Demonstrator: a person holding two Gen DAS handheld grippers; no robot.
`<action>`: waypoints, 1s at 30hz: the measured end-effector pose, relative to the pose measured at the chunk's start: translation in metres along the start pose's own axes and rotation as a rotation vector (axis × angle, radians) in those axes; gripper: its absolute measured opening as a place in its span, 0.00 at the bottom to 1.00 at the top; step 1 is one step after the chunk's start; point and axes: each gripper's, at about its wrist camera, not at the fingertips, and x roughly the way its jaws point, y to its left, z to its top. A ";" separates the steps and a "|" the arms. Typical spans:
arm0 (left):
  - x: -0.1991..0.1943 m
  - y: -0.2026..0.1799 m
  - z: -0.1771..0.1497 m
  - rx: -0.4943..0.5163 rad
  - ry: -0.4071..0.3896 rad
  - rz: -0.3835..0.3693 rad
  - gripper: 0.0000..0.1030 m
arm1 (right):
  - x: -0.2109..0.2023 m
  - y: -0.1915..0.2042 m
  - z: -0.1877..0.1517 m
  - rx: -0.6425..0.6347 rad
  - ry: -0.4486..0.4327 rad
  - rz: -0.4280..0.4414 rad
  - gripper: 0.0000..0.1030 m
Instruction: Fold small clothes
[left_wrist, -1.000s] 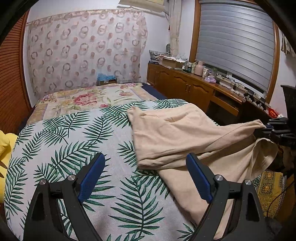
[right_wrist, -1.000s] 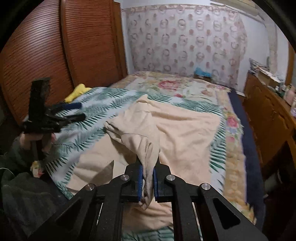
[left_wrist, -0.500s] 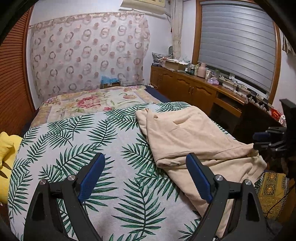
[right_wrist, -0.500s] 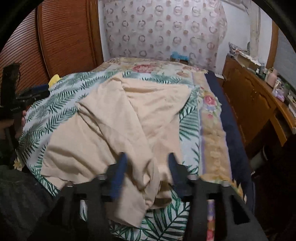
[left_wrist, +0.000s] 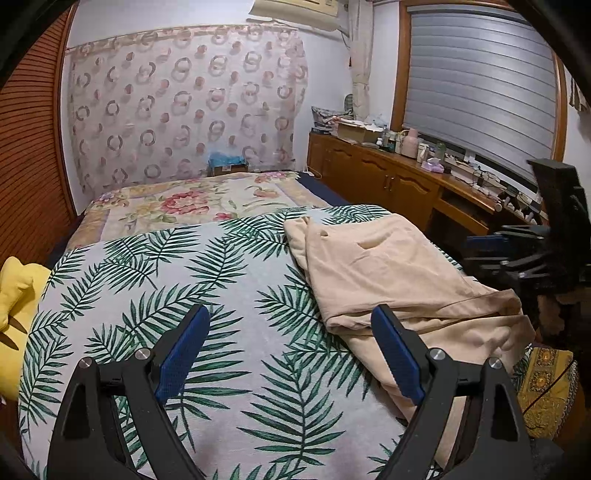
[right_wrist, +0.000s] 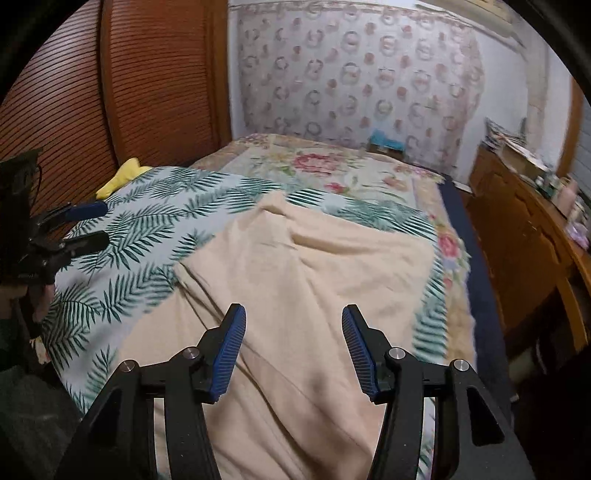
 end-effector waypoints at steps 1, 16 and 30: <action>0.000 0.003 0.000 -0.006 -0.001 0.004 0.87 | 0.008 0.004 0.005 -0.012 0.007 0.018 0.55; -0.002 0.024 -0.007 -0.052 0.000 0.036 0.87 | 0.131 0.048 0.031 -0.178 0.194 0.178 0.54; 0.001 0.017 -0.011 -0.032 0.016 0.022 0.87 | 0.099 0.014 0.042 -0.085 0.028 0.187 0.07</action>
